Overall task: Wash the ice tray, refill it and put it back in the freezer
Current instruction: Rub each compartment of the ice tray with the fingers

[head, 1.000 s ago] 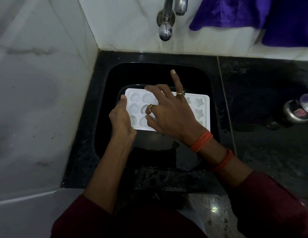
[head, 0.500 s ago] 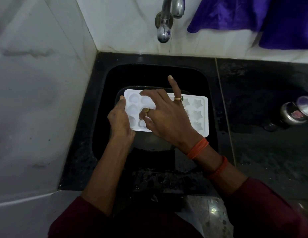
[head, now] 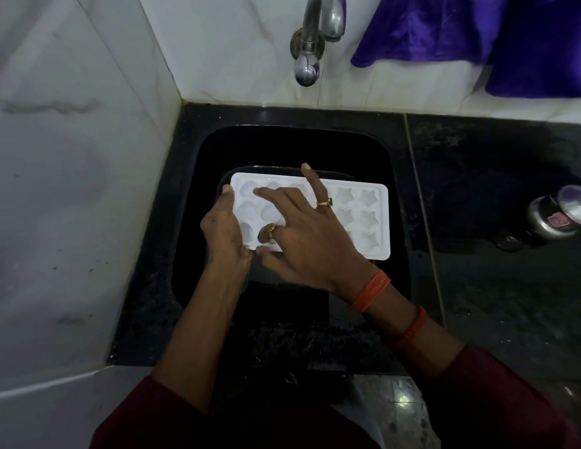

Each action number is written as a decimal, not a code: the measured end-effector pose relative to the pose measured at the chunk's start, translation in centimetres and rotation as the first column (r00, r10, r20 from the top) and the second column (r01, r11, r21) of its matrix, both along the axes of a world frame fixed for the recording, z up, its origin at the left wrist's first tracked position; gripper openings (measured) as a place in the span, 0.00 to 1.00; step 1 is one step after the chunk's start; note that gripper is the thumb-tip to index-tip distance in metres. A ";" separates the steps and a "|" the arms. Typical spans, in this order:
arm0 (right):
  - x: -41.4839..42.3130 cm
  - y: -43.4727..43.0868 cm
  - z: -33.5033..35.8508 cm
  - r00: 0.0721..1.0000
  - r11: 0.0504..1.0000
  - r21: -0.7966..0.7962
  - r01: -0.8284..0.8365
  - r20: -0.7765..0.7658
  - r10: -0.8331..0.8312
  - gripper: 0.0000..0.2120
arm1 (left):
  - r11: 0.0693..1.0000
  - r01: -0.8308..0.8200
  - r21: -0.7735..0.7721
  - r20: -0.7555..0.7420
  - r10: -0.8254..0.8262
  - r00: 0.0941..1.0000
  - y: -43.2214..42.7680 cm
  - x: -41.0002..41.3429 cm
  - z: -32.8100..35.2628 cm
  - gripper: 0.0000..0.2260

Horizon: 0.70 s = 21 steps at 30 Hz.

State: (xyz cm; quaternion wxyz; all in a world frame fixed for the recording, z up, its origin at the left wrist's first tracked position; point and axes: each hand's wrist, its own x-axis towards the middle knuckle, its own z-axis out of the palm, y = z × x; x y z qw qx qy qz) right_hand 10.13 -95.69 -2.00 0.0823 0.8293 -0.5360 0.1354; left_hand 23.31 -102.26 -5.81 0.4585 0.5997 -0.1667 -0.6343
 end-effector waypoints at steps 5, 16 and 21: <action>-0.5 -0.4 -0.1 0.998 0.999 0.023 -0.032 -0.055 0.033 0.16 | 1.000 -0.025 0.006 -0.033 0.026 0.999 -0.2 0.0 0.0 0.20; -0.8 -0.5 -0.4 0.997 1.000 0.013 -0.025 -0.071 0.026 0.11 | 0.999 0.038 -0.031 0.058 -0.036 0.998 -0.2 -0.3 -0.2 0.15; -1.2 -0.7 0.0 1.000 0.999 -0.040 0.001 -0.015 -0.001 0.12 | 1.000 -0.009 -0.015 0.035 0.010 0.999 0.0 -0.5 0.5 0.15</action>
